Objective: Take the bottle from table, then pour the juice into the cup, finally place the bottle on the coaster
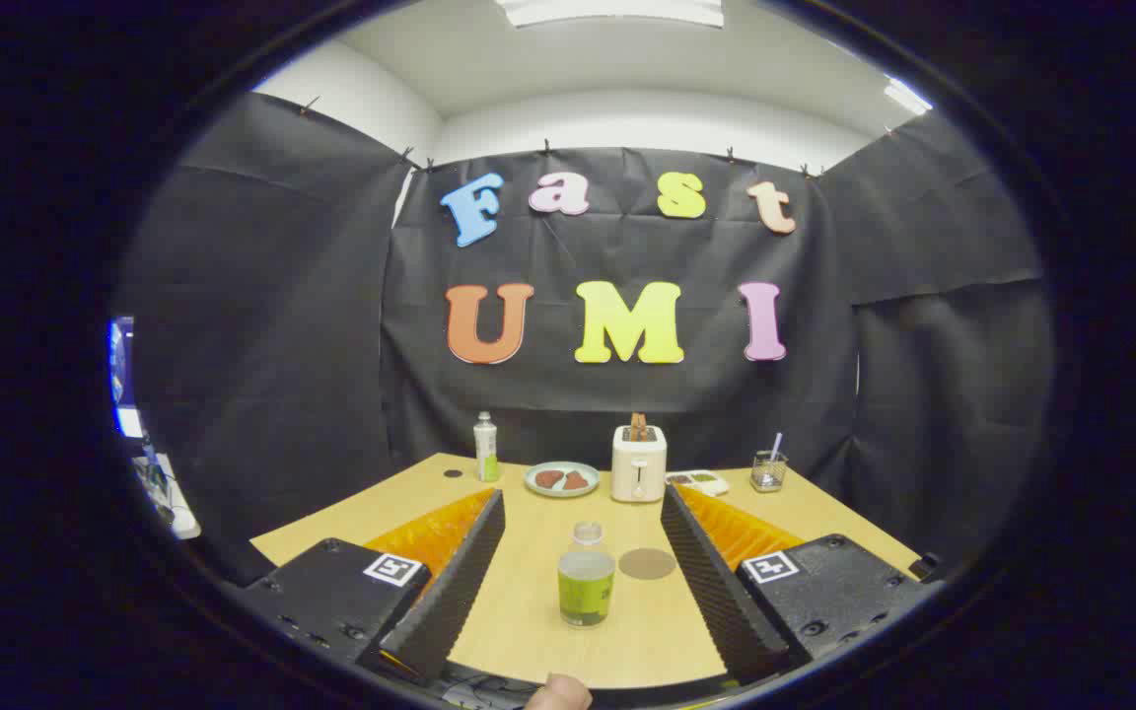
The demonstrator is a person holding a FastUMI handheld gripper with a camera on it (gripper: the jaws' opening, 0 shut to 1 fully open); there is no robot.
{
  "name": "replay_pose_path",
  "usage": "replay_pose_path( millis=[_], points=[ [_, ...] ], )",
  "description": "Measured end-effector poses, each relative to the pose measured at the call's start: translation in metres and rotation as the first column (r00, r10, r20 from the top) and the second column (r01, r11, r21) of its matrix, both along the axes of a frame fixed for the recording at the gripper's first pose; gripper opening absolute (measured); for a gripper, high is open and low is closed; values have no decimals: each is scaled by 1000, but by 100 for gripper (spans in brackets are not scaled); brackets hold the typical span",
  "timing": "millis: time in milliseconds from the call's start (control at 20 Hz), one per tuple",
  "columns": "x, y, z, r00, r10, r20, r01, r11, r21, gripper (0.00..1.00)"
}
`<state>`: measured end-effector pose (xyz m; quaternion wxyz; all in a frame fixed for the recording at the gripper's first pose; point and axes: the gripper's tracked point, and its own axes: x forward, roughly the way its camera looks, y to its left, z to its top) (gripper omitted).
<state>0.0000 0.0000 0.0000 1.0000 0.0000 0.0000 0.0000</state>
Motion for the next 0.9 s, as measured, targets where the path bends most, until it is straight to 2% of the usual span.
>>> replay_pose_path(
  millis=[550,900],
  points=[
    [10,-7,-14,1000,-3,0,3,999,-36,100],
    [17,-23,-27,999,-23,-24,24,1000,19,100]
  ],
)
